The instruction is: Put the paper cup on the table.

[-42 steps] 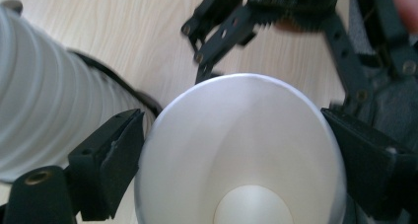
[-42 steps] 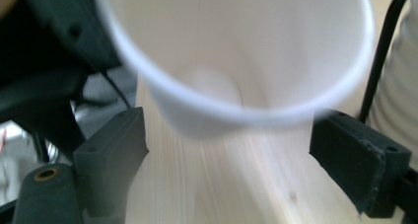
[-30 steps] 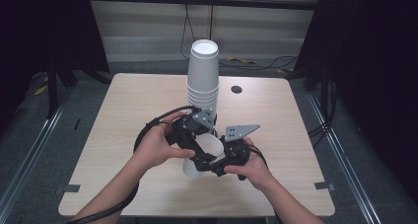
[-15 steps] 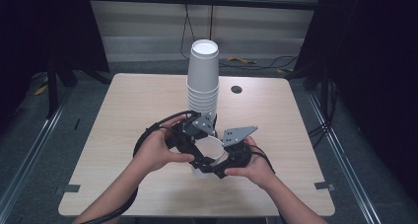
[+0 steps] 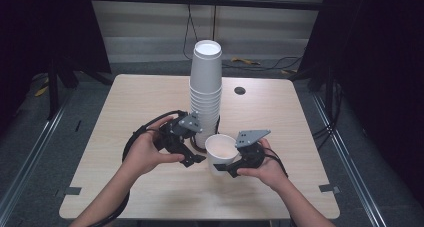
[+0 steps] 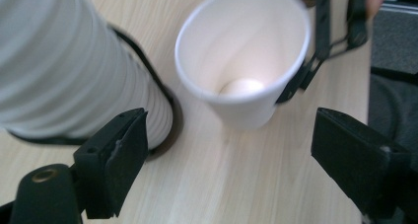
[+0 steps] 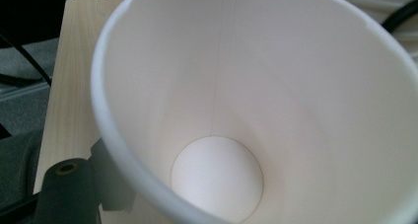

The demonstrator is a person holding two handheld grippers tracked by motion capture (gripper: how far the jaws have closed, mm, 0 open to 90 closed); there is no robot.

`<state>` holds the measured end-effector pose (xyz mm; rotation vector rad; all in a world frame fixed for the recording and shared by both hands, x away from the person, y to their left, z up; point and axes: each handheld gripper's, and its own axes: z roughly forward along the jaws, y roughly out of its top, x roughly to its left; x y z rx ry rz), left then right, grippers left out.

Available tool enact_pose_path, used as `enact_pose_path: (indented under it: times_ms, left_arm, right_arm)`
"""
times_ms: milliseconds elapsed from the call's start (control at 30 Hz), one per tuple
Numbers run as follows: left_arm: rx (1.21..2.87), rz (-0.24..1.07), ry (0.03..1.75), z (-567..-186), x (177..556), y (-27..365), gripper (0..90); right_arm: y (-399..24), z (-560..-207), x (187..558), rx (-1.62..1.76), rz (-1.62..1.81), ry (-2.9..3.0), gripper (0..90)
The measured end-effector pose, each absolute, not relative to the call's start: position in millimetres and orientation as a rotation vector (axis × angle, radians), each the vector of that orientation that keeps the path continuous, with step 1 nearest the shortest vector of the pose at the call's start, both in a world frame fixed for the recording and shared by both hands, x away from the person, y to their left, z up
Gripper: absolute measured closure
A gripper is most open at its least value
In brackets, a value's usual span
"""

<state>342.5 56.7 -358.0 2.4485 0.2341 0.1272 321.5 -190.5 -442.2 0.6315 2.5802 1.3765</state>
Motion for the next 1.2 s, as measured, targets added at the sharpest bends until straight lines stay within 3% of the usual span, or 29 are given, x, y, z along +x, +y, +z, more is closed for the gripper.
enact_pose_path:
  times_ms: [433, 1200]
  left_arm:
    - [2.452, 0.089, 0.388, -400, 350, 83, 14.6]
    - [2.455, 0.088, 0.500, -456, 349, 110, 14.8]
  right_arm:
    - [-206, -452, 324, 0.667, 1.307, 2.527, 19.2]
    - [-223, -485, 321, 0.688, 1.362, 2.559, 16.2]
